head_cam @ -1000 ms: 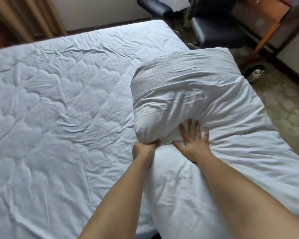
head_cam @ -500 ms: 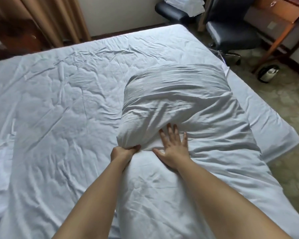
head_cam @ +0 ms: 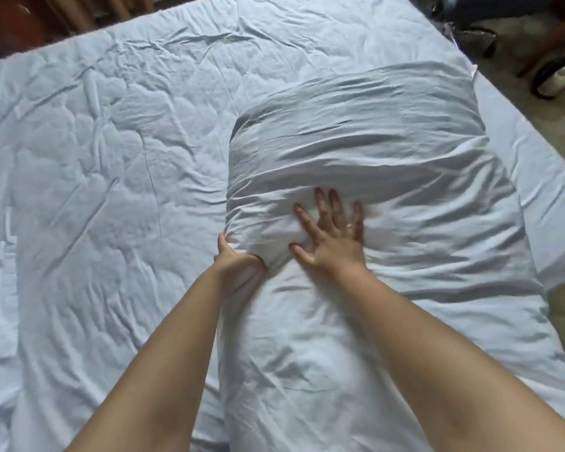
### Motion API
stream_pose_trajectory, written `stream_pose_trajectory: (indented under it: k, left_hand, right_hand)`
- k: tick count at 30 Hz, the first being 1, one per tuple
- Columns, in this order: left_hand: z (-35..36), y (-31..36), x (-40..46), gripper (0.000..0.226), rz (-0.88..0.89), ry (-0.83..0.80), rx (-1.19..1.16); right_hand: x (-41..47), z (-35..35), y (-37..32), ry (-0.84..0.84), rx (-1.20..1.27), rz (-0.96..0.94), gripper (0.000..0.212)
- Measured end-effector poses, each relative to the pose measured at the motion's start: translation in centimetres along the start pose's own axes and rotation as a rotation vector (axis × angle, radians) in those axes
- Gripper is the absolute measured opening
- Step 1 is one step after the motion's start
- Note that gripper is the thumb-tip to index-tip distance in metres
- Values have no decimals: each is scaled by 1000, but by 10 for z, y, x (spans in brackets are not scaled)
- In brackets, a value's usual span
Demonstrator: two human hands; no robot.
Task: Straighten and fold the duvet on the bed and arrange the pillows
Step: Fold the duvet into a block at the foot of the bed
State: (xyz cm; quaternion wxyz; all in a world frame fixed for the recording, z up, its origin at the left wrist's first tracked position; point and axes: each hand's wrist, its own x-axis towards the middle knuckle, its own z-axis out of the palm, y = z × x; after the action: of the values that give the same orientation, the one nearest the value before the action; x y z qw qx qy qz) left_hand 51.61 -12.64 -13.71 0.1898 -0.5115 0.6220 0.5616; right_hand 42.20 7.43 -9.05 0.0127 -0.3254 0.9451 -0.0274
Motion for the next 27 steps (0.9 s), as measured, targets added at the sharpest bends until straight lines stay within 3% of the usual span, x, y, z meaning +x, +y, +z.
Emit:
stream_pose_trajectory:
  k: [3, 6, 11, 19, 23, 27]
  left_hand:
    - [7, 37, -37, 138, 2, -47, -14]
    - [12, 32, -32, 127, -47, -7, -43]
    - [12, 16, -27, 55, -43, 124, 53]
    - [25, 17, -35, 12, 16, 178, 17]
    - [20, 20, -48, 5, 42, 167, -11]
    - [13, 20, -69, 20, 98, 123, -36]
  right_hand:
    - [1, 11, 7, -74, 11, 30, 80]
    - [-1, 30, 1, -63, 27, 29, 78]
    - [0, 44, -4, -57, 39, 16, 81]
    - [0, 42, 2, -76, 65, 18, 84]
    - [-2, 34, 2, -115, 65, 20, 83]
    - [-8, 9, -3, -238, 43, 28, 85]
